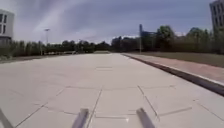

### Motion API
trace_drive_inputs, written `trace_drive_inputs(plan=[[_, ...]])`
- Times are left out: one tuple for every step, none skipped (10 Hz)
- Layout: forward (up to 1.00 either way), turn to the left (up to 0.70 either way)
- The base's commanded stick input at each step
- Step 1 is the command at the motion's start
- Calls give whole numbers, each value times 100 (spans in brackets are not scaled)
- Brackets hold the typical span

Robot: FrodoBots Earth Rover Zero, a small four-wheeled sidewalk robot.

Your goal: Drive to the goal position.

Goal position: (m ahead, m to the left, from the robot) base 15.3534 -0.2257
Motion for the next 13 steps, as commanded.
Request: trace_drive_inputs(plan=[[100, 0], [100, 0], [100, 0], [100, 0], [100, -1], [100, -13], [100, -27], [100, -39], [100, -39], [100, -38], [100, -33], [100, -26], [100, 0]])
